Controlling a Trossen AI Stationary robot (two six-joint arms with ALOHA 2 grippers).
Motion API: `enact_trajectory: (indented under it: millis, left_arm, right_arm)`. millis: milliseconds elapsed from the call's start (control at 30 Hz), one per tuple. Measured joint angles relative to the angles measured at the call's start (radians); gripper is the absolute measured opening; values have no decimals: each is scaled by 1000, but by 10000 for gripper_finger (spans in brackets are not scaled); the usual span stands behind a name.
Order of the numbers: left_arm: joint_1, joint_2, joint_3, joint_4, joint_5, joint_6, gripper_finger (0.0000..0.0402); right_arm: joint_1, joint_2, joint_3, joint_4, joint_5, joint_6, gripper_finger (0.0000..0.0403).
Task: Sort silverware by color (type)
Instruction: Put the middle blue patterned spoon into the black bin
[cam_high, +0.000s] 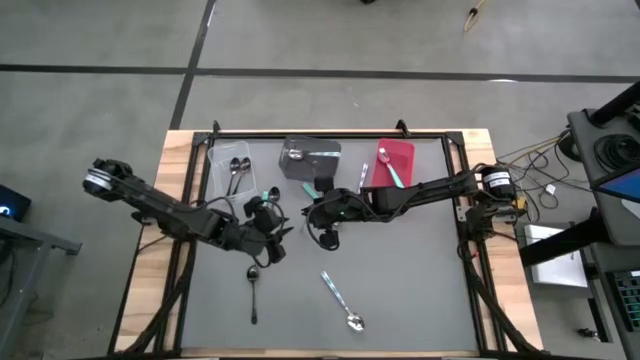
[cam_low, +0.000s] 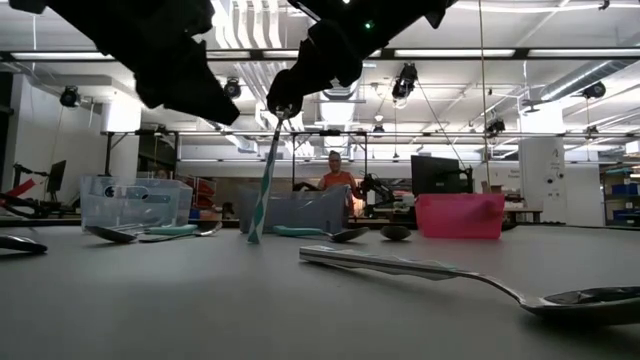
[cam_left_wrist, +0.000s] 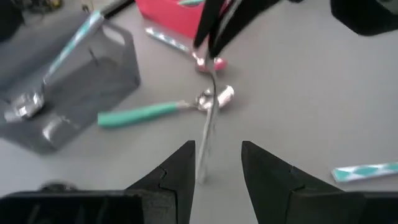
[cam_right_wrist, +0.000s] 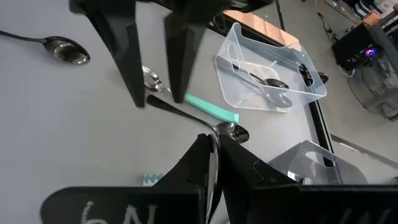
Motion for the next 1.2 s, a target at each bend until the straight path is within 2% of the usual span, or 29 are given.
enact_trajectory:
  millis: [233,533,767,900,1200]
  left_arm:
    - [50,53,0,89,1,164,112]
    - [64,115,0,118,2,261,112]
    - [64,160,0,115,3,254,112]
    - [64,181,4,119,3,200,112]
    - [65,182,9,135,0,175,112]
  right_arm:
    - [0,0,0,7,0,5,13]
    - [0,0,0,10,0,4,13]
    - [0,0,0,12,0,5,13]
    - [-1,0,0,13,0,7,13]
    - [-1,0,0,13,0,5,13]
